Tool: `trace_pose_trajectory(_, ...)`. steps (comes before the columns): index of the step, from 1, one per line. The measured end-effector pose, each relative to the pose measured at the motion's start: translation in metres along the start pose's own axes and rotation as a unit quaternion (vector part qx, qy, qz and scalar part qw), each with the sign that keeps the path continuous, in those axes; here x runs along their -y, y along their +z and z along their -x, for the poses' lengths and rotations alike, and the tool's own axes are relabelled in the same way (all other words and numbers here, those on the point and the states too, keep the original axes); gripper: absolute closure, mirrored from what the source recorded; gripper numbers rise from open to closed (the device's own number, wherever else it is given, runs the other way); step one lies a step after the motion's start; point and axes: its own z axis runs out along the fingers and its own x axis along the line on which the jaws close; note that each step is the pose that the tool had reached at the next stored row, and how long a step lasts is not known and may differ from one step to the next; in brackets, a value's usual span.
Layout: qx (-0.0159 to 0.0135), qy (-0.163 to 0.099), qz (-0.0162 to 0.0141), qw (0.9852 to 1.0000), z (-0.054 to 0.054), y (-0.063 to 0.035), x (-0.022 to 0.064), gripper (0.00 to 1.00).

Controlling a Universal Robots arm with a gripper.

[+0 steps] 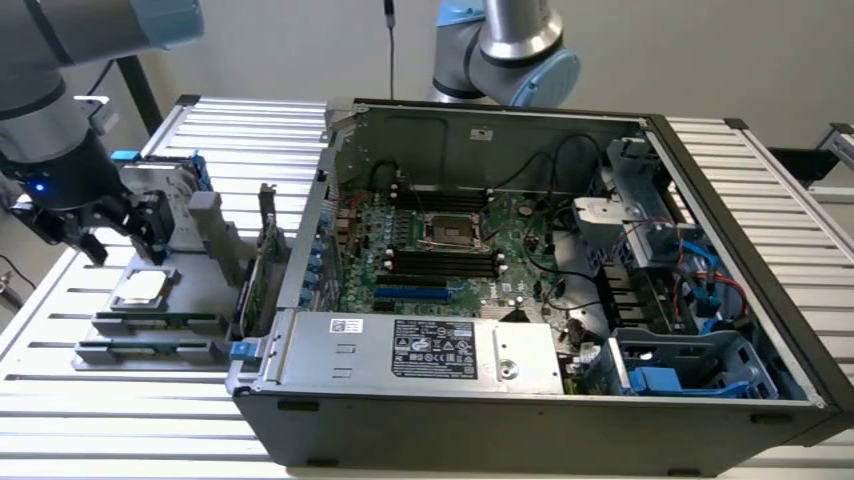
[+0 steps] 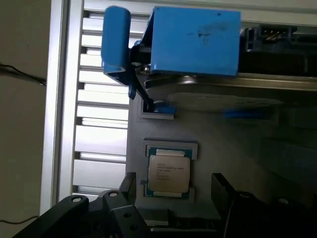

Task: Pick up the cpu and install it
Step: 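Pick up the cpu and move it towards the insertion slot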

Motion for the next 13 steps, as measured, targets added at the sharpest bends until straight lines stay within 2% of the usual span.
trace_pose_trajectory(3,0.0000,0.000,-0.0014,1.0000,0.000,0.0043,0.0018,0.29)
trace_pose_trajectory(13,-0.0006,0.000,-0.0101,0.9999,0.000,0.0171,0.0036,0.29)
